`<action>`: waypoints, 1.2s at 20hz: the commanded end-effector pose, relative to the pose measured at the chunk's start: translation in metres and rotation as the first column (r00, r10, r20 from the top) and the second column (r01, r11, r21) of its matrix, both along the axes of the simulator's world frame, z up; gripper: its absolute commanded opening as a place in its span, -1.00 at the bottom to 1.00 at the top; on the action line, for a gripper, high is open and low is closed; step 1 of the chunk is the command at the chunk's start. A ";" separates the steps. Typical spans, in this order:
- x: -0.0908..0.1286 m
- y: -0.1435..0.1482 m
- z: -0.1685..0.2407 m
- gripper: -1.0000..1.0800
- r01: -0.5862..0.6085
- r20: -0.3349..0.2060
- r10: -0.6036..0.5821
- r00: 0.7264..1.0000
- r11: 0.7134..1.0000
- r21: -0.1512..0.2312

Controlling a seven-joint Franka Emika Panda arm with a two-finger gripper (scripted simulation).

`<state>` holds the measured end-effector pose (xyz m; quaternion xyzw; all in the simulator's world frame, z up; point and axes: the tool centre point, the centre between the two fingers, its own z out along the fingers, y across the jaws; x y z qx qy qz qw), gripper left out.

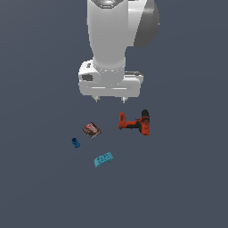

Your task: Pick up a designated object from a clutter of objects.

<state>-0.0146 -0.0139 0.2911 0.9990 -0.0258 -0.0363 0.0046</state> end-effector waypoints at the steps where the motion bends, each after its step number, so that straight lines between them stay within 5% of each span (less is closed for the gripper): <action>1: 0.003 0.000 -0.003 0.92 0.015 0.000 -0.015 1.000 1.000 0.001; 14: 0.040 -0.005 -0.040 0.92 0.238 0.011 -0.238 0.971 0.971 0.011; 24: 0.083 -0.014 -0.097 0.92 0.514 0.023 -0.514 0.858 0.858 0.013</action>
